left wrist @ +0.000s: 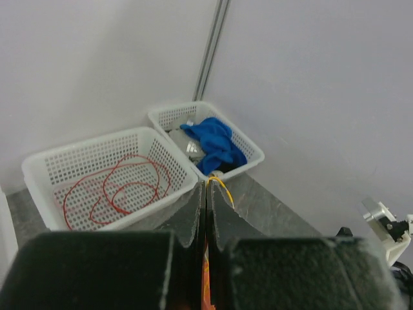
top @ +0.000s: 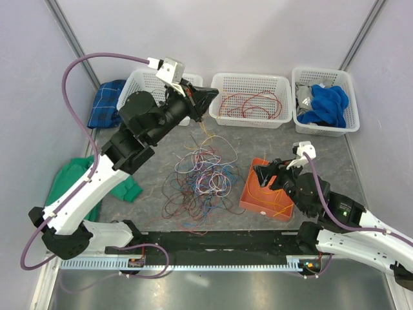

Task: Untangle the cables

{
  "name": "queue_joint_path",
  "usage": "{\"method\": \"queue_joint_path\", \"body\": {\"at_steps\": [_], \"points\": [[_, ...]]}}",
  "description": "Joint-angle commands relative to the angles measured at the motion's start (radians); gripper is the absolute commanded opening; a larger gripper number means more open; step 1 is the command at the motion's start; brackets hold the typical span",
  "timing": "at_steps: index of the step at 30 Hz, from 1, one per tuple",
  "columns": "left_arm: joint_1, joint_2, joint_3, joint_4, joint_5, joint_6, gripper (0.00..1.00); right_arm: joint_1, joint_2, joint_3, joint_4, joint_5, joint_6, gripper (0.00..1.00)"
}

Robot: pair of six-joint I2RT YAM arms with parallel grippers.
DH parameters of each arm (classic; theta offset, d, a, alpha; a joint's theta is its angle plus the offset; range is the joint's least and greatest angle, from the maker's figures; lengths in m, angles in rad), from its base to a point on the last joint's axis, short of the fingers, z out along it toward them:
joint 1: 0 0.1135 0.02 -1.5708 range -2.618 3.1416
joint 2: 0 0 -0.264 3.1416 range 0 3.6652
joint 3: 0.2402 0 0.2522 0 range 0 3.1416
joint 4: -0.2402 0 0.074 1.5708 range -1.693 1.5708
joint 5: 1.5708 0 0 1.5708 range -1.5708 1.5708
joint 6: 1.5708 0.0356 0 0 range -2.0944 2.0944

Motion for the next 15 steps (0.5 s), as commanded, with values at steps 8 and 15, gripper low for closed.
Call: {"method": "queue_joint_path", "body": {"at_steps": [8, 15], "points": [[0.002, -0.066, -0.078, 0.061, 0.034, 0.012, 0.02, 0.0, 0.033, -0.048, 0.067, -0.03, 0.03, 0.67], [0.0, -0.098, -0.01, 0.064, 0.104, -0.031, 0.02, 0.0, 0.092, -0.084, 0.188, -0.128, 0.01, 0.67]]}}
